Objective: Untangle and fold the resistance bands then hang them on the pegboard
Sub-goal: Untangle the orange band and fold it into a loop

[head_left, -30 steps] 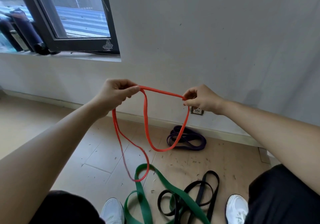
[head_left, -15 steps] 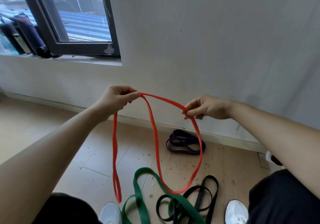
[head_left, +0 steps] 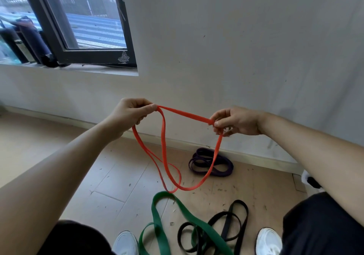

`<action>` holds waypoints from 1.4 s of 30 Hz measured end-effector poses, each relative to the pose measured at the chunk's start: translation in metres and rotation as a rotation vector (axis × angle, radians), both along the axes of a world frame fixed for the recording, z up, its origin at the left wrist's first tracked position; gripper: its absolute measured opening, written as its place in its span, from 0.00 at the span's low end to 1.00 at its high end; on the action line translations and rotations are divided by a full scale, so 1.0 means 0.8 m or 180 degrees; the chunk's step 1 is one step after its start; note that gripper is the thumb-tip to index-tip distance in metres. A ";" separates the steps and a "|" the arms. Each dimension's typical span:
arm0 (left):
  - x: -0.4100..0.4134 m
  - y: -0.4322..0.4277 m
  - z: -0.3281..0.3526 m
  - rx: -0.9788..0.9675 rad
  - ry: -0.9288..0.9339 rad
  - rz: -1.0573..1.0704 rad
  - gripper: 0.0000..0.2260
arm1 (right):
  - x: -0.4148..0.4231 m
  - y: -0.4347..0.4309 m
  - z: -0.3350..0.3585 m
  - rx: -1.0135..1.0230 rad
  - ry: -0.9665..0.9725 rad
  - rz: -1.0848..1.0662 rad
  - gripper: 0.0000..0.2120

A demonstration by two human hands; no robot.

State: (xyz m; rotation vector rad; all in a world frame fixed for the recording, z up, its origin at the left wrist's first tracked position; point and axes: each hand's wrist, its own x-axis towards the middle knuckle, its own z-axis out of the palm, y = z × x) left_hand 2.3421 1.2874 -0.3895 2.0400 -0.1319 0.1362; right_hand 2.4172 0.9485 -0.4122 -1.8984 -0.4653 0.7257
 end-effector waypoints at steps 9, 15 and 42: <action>-0.002 -0.011 0.004 -0.0143 -0.0063 -0.0247 0.12 | -0.010 0.025 -0.013 -0.1017 -0.1643 -0.0302 0.06; -0.006 -0.035 0.010 -0.0119 -0.0133 -0.0556 0.13 | -0.032 0.057 0.001 -0.0532 -0.1116 0.0166 0.18; 0.001 0.016 0.002 -0.0675 -0.0316 0.0952 0.07 | -0.005 0.043 -0.032 -0.0908 -0.0967 0.0129 0.08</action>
